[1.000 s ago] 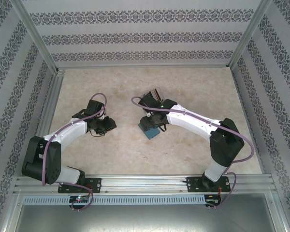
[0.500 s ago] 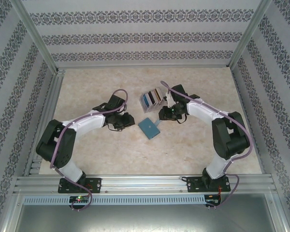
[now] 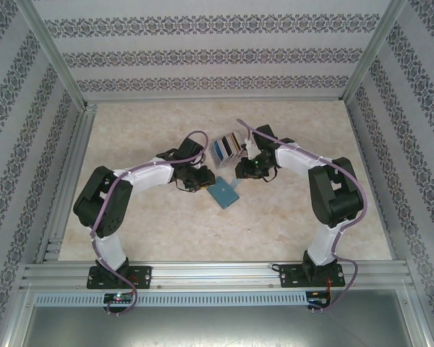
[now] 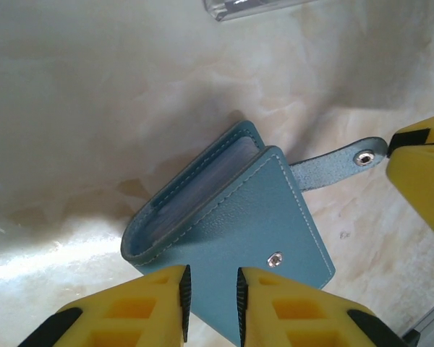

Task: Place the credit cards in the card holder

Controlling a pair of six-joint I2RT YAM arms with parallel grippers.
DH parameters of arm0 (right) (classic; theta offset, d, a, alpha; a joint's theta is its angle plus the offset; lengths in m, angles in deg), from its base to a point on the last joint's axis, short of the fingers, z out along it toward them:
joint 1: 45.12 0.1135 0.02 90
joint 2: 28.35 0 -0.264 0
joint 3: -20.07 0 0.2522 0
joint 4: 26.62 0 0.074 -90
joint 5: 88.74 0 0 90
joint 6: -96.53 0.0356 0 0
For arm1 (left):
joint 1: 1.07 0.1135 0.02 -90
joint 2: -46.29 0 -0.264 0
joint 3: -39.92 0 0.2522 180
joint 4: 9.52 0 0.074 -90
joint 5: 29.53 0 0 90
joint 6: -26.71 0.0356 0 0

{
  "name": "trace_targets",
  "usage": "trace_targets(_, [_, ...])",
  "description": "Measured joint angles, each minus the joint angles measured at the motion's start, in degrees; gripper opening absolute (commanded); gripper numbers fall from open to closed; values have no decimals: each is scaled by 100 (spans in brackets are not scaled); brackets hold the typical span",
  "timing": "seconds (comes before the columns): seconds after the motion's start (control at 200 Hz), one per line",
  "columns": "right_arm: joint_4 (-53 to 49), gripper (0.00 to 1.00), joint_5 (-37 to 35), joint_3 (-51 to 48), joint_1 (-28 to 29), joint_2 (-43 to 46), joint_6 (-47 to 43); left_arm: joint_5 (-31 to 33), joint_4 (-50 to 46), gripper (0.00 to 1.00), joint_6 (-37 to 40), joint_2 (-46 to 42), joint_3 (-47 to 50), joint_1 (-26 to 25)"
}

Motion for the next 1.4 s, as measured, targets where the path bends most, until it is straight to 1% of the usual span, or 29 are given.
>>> trace_targets(0.19, [-13,29,83,155,-52,-184,-9,-35,-2,27,0,138,-17,-4])
trace_targets(0.23, [-11,26,122,186,-52,-245,-11,-35,-7,27,0,162,-26,-7])
trace_targets(0.42, [-35,23,275,195,-52,-323,-37,-35,-39,27,2,170,-72,-7])
trace_targets(0.48, [-42,18,308,195,-52,-323,-55,-35,-42,27,2,173,-72,-7])
trace_targets(0.54, [-59,16,337,195,-52,-323,-105,-35,-42,27,2,186,-72,-7])
trace_targets(0.605, [-68,11,348,195,-52,-323,-116,-35,-42,27,2,205,-76,-7])
trace_targets(0.794, [-116,8,389,188,-52,-304,-114,-33,-140,27,15,243,-155,-13])
trace_targets(0.894, [-129,7,391,70,-31,-116,-109,-35,-173,27,24,264,-258,-70])
trace_targets(0.989, [-127,7,385,-76,98,186,-87,-35,-168,24,26,387,-387,-160])
trace_targets(1.119, [-101,6,385,-227,439,483,7,-31,-160,24,24,503,-407,-269])
trace_targets(1.289, [13,5,361,-450,804,542,153,-31,-103,23,20,503,-345,-286])
trace_targets(1.404, [129,4,304,-529,953,503,225,-33,44,23,9,481,-240,-286])
